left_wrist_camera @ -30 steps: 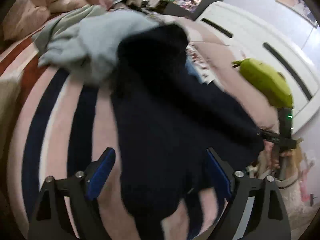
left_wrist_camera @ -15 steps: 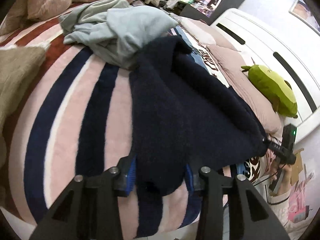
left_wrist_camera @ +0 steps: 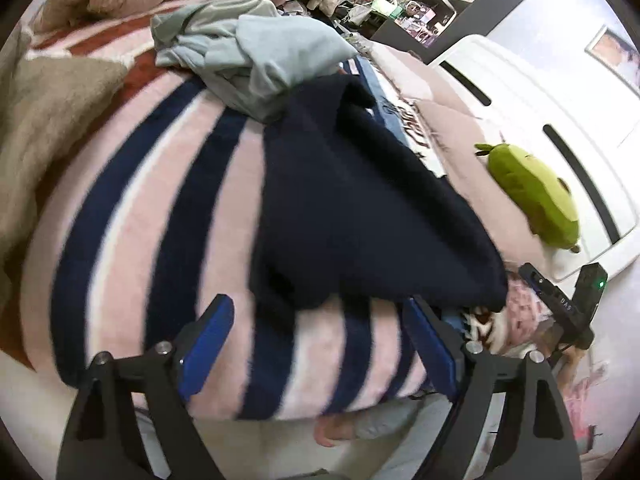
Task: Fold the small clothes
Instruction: 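Grasp the folded sweater edge with both grippers and fold it over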
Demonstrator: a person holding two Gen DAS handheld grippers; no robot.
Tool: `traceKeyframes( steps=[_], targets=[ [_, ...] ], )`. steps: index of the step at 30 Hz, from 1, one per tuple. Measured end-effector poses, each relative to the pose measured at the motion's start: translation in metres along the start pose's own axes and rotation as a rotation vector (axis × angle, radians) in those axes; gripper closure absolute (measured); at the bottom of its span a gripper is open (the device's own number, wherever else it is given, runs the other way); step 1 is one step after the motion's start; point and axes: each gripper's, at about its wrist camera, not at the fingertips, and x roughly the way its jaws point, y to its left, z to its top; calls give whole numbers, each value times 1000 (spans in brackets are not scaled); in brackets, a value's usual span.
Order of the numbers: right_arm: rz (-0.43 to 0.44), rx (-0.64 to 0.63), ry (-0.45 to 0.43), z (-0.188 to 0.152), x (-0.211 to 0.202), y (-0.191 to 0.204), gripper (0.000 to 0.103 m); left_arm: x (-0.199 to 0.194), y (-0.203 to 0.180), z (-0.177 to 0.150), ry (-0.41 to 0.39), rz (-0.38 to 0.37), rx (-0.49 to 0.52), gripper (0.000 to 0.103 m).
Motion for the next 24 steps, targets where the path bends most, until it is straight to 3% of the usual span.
traceKeyframes(
  steps=[1,3,8,11,17,20,21,23,24],
  targets=[
    [17,-11,-8,0,0,6,78,2,-1,-4,4,-27,-23,18],
    [61,-41,-25,-2,3,25,96,7,-1,-12,16,-79,-62,17],
    [158,-59,20,-8,39,63,98,36,-7,-27,16,-159,-120,17],
    [200,-84,79,-16,65,85,98,48,-6,-23,-51,-188,-147,17],
    [142,-90,199,-29,114,100,100,64,7,-1,-223,-208,-242,17],
    [125,-98,211,-31,121,102,100,70,7,7,-249,-189,-245,18],
    [121,-100,211,-31,120,102,100,71,7,10,-263,-176,-255,21],
    [121,-93,212,-30,118,100,100,74,8,15,-274,-139,-259,50],
    [124,-87,214,-30,118,100,100,73,14,18,-274,-136,-264,54]
  ],
)
